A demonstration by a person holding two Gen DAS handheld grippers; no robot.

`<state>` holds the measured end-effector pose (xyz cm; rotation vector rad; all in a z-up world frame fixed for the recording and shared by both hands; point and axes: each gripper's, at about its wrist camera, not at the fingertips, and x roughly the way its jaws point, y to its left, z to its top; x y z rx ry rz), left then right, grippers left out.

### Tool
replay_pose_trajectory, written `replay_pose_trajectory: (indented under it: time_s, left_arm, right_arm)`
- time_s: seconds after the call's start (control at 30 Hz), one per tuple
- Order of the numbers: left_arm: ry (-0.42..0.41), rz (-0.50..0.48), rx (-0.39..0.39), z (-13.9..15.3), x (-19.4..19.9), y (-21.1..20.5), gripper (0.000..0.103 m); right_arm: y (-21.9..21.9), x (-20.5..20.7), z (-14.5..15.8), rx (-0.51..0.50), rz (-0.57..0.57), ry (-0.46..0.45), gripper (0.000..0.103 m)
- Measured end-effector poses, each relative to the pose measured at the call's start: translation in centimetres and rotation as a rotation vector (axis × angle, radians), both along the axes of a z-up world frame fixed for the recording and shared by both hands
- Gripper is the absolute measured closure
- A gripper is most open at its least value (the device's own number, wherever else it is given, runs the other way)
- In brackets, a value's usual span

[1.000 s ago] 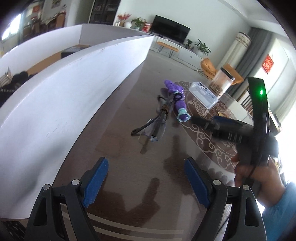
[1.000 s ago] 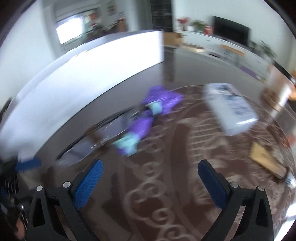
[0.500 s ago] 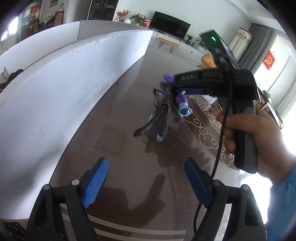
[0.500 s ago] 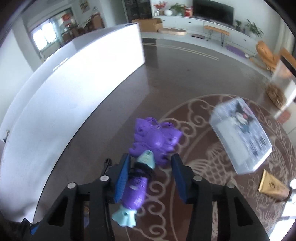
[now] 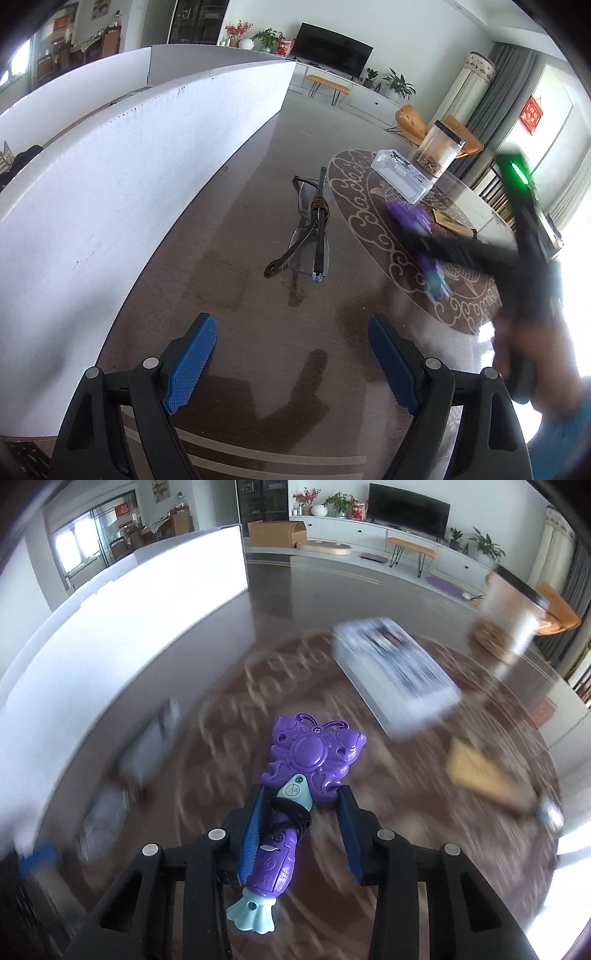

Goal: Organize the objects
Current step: 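Grasp the clear-frame glasses with the left gripper while the right holds the purple toy, then carry the glasses with the left gripper while the right carries the toy into the box, releasing both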

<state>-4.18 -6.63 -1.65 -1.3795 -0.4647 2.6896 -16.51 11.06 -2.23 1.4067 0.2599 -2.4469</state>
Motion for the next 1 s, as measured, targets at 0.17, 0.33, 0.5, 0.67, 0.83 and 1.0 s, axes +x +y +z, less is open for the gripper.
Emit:
replay_pose_trajectory:
  time_s: [0.17,0.33,0.5,0.67,0.83,1.0]
  left_arm:
    - [0.005,-0.019,0.077,0.2,-0.7,-0.5,0.019]
    - [0.015,-0.099,-0.074,1.2,-6.4,1.9,0.020]
    - [-0.076,-0.150,-0.200,-0.2,-10.9,3.7,0.067]
    - [-0.065,-0.186,-0.265,-0.3,-11.0,4.6,0.093]
    - [0.015,-0.171,-0.136,1.3,-6.5,1.7,0.094]
    - [0.103,-0.133,-0.035,5.1,-3.6,-0.3,0.094]
  right_arm:
    - [4.3,6.6,0.3,0.008,-0.015,0.029,0.063]
    - [6.4,10.7,0.3,0.024,-0.021,0.038,0.062]
    - [7.9,10.4,-0.4,0.015,-0.015,-0.030,0.037]
    - [7.3,9.7,-0.6,0.034,0.008,-0.074,0.035]
    - [7.4,9.4,0.3,0.026,-0.015,-0.080,0.084]
    - [9.3,10.2,2.8,-0.116,-0.051,-0.061,0.084]
